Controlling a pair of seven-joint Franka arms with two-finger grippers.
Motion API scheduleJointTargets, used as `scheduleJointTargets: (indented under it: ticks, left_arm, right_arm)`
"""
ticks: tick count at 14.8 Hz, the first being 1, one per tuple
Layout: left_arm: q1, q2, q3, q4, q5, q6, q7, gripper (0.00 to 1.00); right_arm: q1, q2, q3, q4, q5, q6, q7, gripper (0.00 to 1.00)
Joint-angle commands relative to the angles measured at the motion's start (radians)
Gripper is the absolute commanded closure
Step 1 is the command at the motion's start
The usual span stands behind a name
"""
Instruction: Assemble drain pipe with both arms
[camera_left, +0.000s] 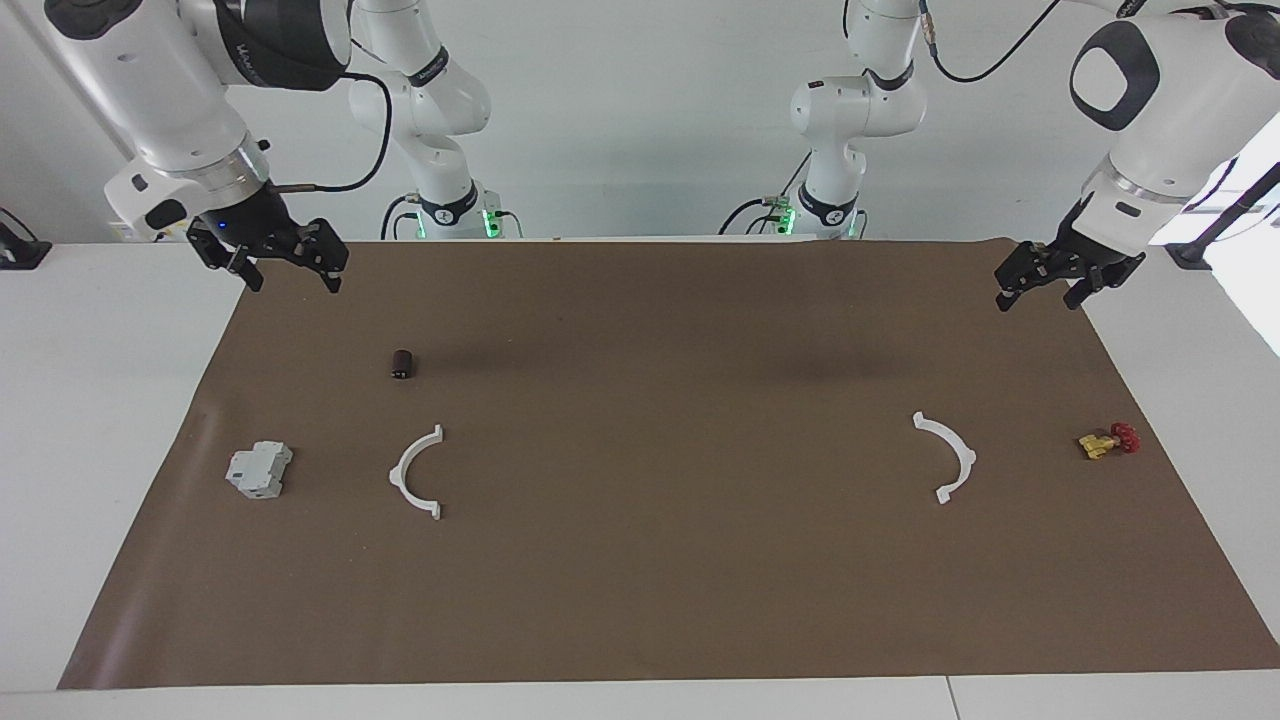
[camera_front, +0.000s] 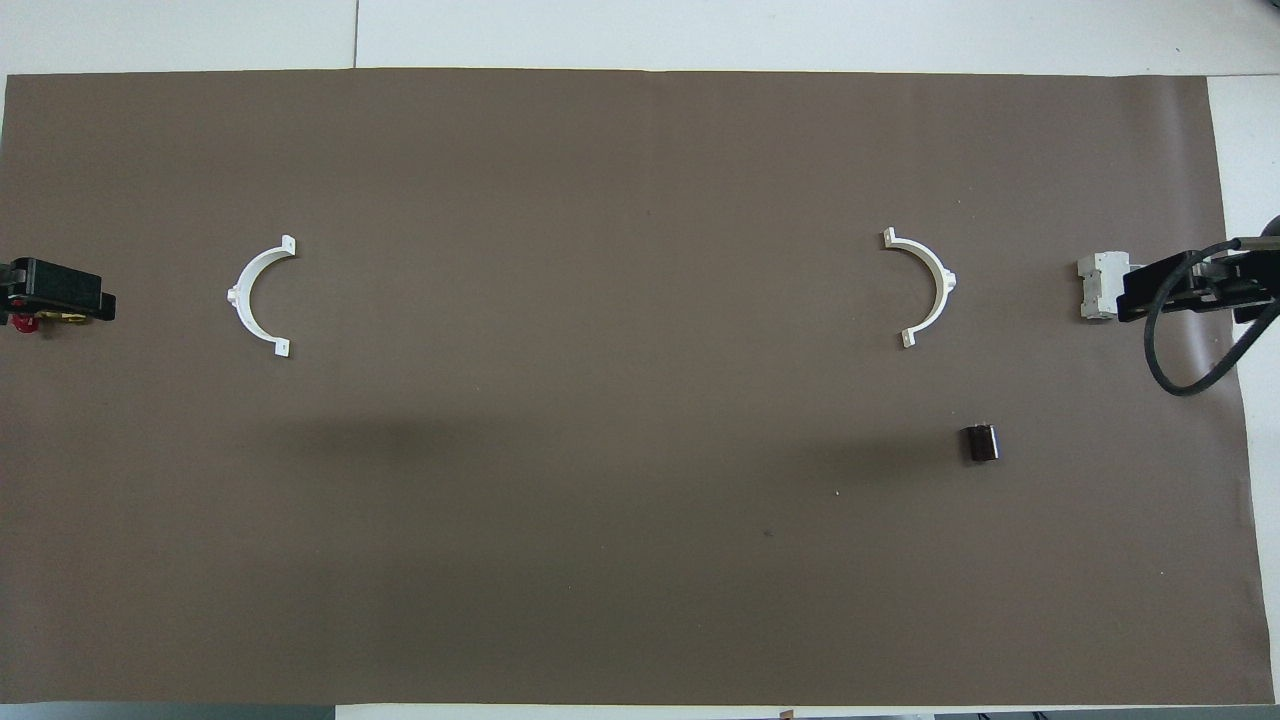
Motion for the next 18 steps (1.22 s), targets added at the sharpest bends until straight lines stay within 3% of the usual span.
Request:
scheduleJointTargets:
  ticks: [1,10,13,18]
  left_arm:
    - [0.006,-0.030,-0.002,-0.029,0.000,-0.003,0.012,0.00]
    - [0.006,-0.030,-0.002,-0.034,0.000,0.011,0.012,0.00]
    - [0.006,-0.032,-0.002,-0.037,0.000,0.014,0.012,0.00]
    - [0.006,-0.032,-0.002,-0.040,0.000,0.017,0.015,0.00]
  right_arm:
    - [-0.014,0.001,0.009,0.003,0.007,0.006,-0.009,0.00]
    - [-0.014,-0.037,0.007,-0.080,0.007,-0.003,-0.092,0.00]
    - [0.003,-0.062,0.010,-0.221,0.010,0.229,-0.101,0.00]
    - [0.041,0.157,0.022,-0.250,0.064,0.565,-0.095,0.00]
